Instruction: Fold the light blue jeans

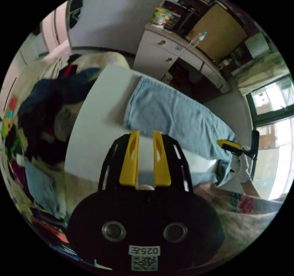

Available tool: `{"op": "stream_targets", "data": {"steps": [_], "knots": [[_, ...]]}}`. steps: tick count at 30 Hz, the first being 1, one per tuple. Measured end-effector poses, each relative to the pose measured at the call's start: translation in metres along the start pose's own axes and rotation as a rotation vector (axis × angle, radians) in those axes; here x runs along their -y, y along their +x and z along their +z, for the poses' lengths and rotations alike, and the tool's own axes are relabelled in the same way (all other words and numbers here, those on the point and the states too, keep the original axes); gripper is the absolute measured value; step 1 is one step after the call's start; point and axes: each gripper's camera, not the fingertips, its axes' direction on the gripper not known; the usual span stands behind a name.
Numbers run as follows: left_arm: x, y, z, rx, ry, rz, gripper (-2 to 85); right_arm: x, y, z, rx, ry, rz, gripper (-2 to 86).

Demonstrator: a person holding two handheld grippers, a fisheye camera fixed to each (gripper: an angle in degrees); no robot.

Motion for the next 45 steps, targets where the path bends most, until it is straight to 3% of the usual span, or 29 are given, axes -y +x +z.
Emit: {"op": "stream_targets", "data": {"steps": [5,8,11,13,19,21,24,27,33,40,43,45], "knots": [[-0.122,-0.062,0.002,-0.220,-0.112,-0.337,7.9,-0.109,-0.012,-0.025,0.017,-0.146,0.049,14.3],[-0.169,-0.086,0.037,-0.430,-0.191,-0.523,10.0,-0.173,0.001,-0.042,-0.065,-0.147,0.256,13.6],[-0.189,-0.106,0.063,-0.661,-0.173,-0.692,10.4,-0.225,0.020,-0.051,0.000,-0.062,0.495,12.2],[-0.187,-0.116,0.070,-0.721,-0.176,-0.731,10.2,-0.244,0.027,-0.047,0.034,-0.018,0.599,12.0],[-0.147,-0.128,0.086,-0.692,-0.322,-0.616,7.6,-0.258,0.014,-0.016,0.079,0.058,0.722,11.4],[-0.134,-0.135,0.091,-0.754,-0.324,-0.602,0.8,-0.262,-0.006,-0.009,0.106,0.101,0.729,11.2],[-0.123,-0.142,0.091,-0.806,-0.396,-0.596,-0.4,-0.270,-0.028,0.008,0.148,0.129,0.740,11.0],[-0.113,-0.147,0.066,-0.772,-0.490,-0.517,-0.8,-0.277,-0.051,0.025,0.231,0.180,0.771,10.0],[-0.093,-0.131,0.019,-0.838,-0.508,-0.300,-0.9,-0.269,-0.076,0.055,0.317,0.309,0.812,11.1],[-0.072,-0.092,0.003,-0.840,-0.462,-0.141,-0.4,-0.280,-0.069,0.051,0.450,0.499,0.952,1.7],[-0.069,-0.063,-0.025,-0.746,-0.330,0.072,2.0,-0.274,-0.072,0.028,0.542,0.587,0.929,0.8],[-0.081,-0.025,-0.057,-0.523,-0.237,0.324,4.5,-0.262,-0.067,0.012,0.580,0.602,0.935,0.5]]}}
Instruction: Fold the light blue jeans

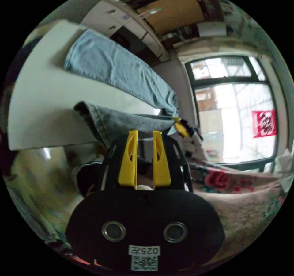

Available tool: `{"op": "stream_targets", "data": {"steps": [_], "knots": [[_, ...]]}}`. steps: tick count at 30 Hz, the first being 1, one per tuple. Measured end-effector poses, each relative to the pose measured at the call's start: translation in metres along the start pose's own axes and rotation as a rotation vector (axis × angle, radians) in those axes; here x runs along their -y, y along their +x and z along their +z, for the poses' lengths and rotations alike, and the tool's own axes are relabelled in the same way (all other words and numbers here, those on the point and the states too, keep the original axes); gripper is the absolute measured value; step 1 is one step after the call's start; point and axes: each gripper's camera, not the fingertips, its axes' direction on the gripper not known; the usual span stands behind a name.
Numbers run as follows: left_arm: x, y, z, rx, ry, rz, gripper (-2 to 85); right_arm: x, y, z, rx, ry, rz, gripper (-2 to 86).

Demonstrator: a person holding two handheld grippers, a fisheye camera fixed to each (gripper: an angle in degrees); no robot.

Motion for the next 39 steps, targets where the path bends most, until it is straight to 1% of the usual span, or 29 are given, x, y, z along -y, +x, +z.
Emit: {"op": "stream_targets", "data": {"steps": [2,4,6,10,13,15,17,18,19,20,21,22,24,25,27,29,31,33,34,35,37,38,39], "knots": [[-0.003,0.034,0.009,0.127,-0.020,0.094,5.2,0.015,-0.008,0.000,0.005,-0.007,0.035,0.4],[-0.001,0.061,0.028,0.184,-0.050,0.158,5.4,0.035,-0.016,0.003,-0.021,-0.031,0.052,0.3],[0.009,0.089,0.072,0.286,-0.118,0.249,5.4,0.066,-0.027,0.012,-0.077,-0.079,0.052,0.3],[0.027,0.120,0.148,0.389,-0.242,0.336,5.7,0.118,-0.038,0.033,-0.201,-0.166,0.019,0.3],[0.029,0.154,0.208,0.521,-0.338,0.428,6.7,0.155,-0.041,0.052,-0.316,-0.269,0.000,0.3],[0.025,0.165,0.271,0.756,-0.485,0.489,7.7,0.177,-0.042,0.061,-0.372,-0.337,-0.018,0.2],[0.020,0.160,0.316,0.920,-0.608,0.495,7.8,0.189,-0.041,0.064,-0.391,-0.379,-0.033,0.2],[0.015,0.168,0.331,1.001,-0.601,0.534,6.8,0.195,-0.040,0.066,-0.398,-0.404,-0.040,0.2],[0.014,0.172,0.337,1.032,-0.624,0.539,5.7,0.198,-0.040,0.065,-0.399,-0.412,-0.045,0.2],[0.012,0.179,0.344,1.028,-0.654,0.528,3.1,0.204,-0.039,0.065,-0.402,-0.435,-0.049,0.2],[0.013,0.185,0.341,0.999,-0.622,0.477,0.0,0.209,-0.038,0.063,-0.399,-0.458,-0.057,0.2],[0.014,0.187,0.336,0.988,-0.600,0.445,-0.4,0.211,-0.038,0.062,-0.398,-0.467,-0.065,0.2],[0.021,0.193,0.304,0.861,-0.535,0.300,-1.3,0.215,-0.037,0.055,-0.377,-0.522,-0.084,0.1],[0.023,0.194,0.291,0.826,-0.506,0.263,-1.4,0.215,-0.037,0.052,-0.364,-0.533,-0.089,0.1],[0.030,0.201,0.234,0.709,-0.384,0.128,-1.6,0.210,-0.042,0.037,-0.312,-0.586,-0.104,-0.1],[0.033,0.211,0.189,0.634,-0.314,0.083,-1.6,0.201,-0.049,0.024,-0.263,-0.642,-0.123,-0.2],[0.044,0.223,0.150,0.573,-0.288,0.081,-1.6,0.189,-0.062,0.014,-0.220,-0.708,-0.155,-0.2],[0.078,0.227,0.113,0.508,-0.236,0.060,-1.5,0.182,-0.087,0.007,-0.195,-0.717,-0.240,0.2],[0.090,0.223,0.108,0.496,-0.222,0.051,-1.4,0.183,-0.093,0.009,-0.194,-0.703,-0.268,0.4],[0.117,0.209,0.105,0.490,-0.207,0.010,-1.2,0.188,-0.105,0.017,-0.208,-0.682,-0.344,0.7],[0.161,0.175,0.119,0.506,-0.239,-0.077,-0.7,0.201,-0.109,0.045,-0.267,-0.666,-0.419,1.4],[0.188,0.148,0.139,0.558,-0.269,-0.122,0.2,0.209,-0.105,0.066,-0.319,-0.662,-0.459,1.9],[0.210,0.117,0.162,0.571,-0.317,-0.178,1.3,0.215,-0.097,0.086,-0.400,-0.665,-0.475,2.3]]}}
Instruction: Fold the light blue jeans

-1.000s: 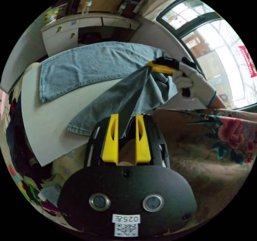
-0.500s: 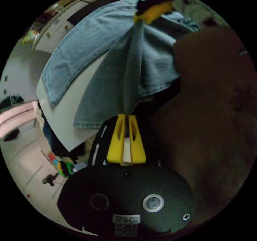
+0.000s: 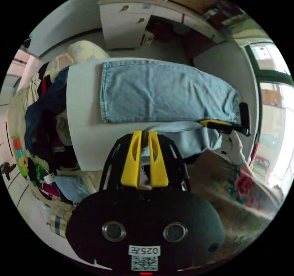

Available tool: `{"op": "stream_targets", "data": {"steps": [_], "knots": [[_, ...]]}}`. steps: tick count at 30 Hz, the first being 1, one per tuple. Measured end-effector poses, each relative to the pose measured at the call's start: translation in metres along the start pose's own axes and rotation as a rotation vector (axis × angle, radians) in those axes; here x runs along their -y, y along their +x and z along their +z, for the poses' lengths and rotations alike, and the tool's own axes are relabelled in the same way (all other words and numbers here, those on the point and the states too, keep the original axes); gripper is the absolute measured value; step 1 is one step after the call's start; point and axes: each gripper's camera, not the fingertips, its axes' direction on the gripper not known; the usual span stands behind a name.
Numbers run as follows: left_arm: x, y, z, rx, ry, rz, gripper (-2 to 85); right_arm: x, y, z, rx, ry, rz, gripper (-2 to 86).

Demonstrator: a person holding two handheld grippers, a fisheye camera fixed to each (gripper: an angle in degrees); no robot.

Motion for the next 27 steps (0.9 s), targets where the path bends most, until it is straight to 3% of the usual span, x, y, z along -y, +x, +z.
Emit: {"op": "stream_targets", "data": {"steps": [4,8,11,15,20,27], "knots": [[0.036,-0.036,0.044,-0.045,-0.069,-0.108,3.2,0.003,0.005,0.014,-0.068,-0.004,0.024,4.7],[-0.002,-0.094,0.039,-0.228,0.067,-0.276,5.6,-0.042,-0.013,-0.011,-0.147,0.159,0.005,4.5],[-0.048,-0.133,0.028,-0.215,0.217,-0.371,4.4,-0.061,-0.011,-0.011,-0.178,0.194,0.086,0.7],[-0.075,-0.159,0.054,-0.375,0.151,-0.345,7.0,-0.058,-0.018,0.021,-0.166,0.149,0.086,-0.7],[-0.052,-0.134,0.095,-0.331,-0.007,-0.223,8.5,-0.034,-0.048,0.076,-0.189,0.040,0.007,-0.9],[-0.057,-0.117,0.088,0.018,-0.121,-0.106,3.5,0.000,-0.089,0.159,-0.334,-0.071,-0.099,-0.9]]}}
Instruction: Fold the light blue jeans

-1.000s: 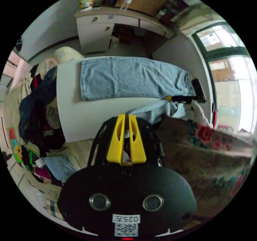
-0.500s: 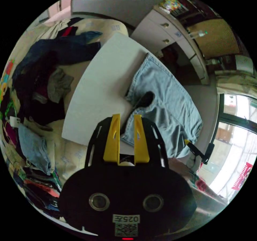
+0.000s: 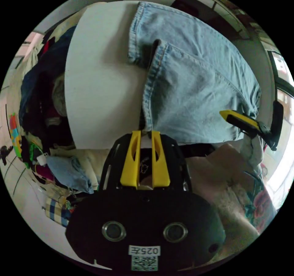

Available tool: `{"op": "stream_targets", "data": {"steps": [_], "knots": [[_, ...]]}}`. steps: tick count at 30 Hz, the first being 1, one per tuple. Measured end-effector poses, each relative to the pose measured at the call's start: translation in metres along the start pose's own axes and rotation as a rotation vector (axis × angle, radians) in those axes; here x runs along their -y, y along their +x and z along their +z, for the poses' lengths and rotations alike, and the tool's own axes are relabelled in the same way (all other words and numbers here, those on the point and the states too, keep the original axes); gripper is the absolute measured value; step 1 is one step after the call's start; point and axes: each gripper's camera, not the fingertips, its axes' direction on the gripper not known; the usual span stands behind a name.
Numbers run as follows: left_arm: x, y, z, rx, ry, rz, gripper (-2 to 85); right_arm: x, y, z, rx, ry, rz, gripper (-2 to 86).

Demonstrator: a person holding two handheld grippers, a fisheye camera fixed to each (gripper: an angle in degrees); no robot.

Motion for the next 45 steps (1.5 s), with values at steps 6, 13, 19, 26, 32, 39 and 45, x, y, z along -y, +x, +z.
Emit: {"op": "stream_targets", "data": {"steps": [6,13,19,26,32,39,45], "knots": [[-0.048,-0.063,0.041,-0.167,0.018,-0.162,1.8,0.025,-0.045,0.060,-0.279,0.057,0.010,-0.9],[-0.044,-0.081,0.041,-0.103,0.017,-0.065,1.9,0.025,-0.087,0.114,-0.524,0.047,-0.077,-1.0],[-0.035,-0.059,-0.037,0.162,0.220,0.095,1.8,-0.017,-0.026,0.104,-0.400,0.179,0.123,-0.9],[0.018,0.125,-0.017,-0.060,0.205,0.600,3.0,-0.256,0.171,-0.023,-0.262,0.782,0.571,0.1],[-0.027,0.107,0.077,-0.316,0.205,-0.056,1.2,-0.442,0.251,-0.073,-0.748,1.228,0.583,9.6],[-0.134,0.015,0.139,-0.707,0.390,-0.649,5.7,-0.463,0.483,0.011,-0.210,0.860,0.659,11.6],[-0.161,-0.045,0.183,-0.929,0.580,-0.928,8.8,-0.484,0.543,0.115,-0.061,0.852,0.840,12.8]]}}
